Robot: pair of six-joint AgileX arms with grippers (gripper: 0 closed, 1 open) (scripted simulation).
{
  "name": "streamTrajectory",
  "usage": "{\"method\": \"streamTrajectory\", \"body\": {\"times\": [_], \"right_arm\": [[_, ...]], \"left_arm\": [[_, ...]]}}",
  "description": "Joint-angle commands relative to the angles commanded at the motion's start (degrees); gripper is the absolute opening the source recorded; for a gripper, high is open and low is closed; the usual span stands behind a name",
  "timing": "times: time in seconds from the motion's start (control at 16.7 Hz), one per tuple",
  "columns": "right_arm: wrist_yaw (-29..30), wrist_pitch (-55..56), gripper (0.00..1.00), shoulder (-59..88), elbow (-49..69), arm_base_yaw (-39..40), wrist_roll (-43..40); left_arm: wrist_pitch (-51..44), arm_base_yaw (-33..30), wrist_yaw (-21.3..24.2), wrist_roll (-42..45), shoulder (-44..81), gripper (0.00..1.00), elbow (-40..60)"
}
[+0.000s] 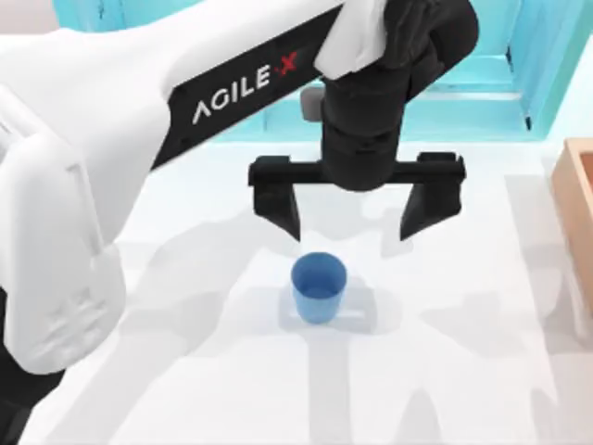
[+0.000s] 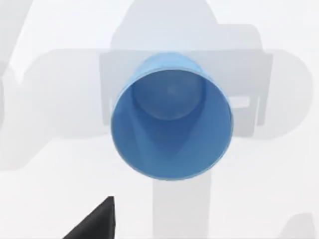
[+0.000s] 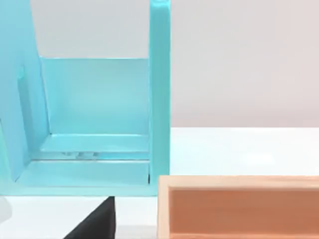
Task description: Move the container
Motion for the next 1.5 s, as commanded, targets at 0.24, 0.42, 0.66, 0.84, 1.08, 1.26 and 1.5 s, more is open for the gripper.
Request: {"method": "streamTrajectory", "body": {"times": [0.24, 0.42, 0.66, 0.84, 1.08, 1.26, 1.5], "right_arm": [[0.0, 0.0, 1.0, 0.0, 0.0, 0.0, 0.0], [0.0, 0.0, 1.0, 0.0, 0.0, 0.0, 0.0], [0.0, 0.0, 1.0, 0.0, 0.0, 0.0, 0.0], [0.0, 0.0, 1.0, 0.0, 0.0, 0.0, 0.0], [0.0, 0.0, 1.0, 0.0, 0.0, 0.0, 0.0], [0.0, 0.0, 1.0, 0.0, 0.0, 0.0, 0.0], [0.0, 0.0, 1.0, 0.0, 0.0, 0.0, 0.0]], "left_arm": [[4.19, -0.06, -0.04, 0.17, 0.23, 1.0, -4.15], [12.09, -0.03, -0.03, 0.18, 0.77, 1.0, -11.2], [20.7, -0.11, -0.02, 0.12, 1.6, 1.0, -19.08], [21.54, -0.13, -0.02, 0.1, 1.72, 1.0, -19.91], [21.54, -0.13, -0.02, 0.1, 1.72, 0.85, -19.91], [21.54, -0.13, -0.02, 0.1, 1.72, 0.62, -19.91], [21.54, -0.13, -0.02, 0.1, 1.72, 0.32, -19.91]]}}
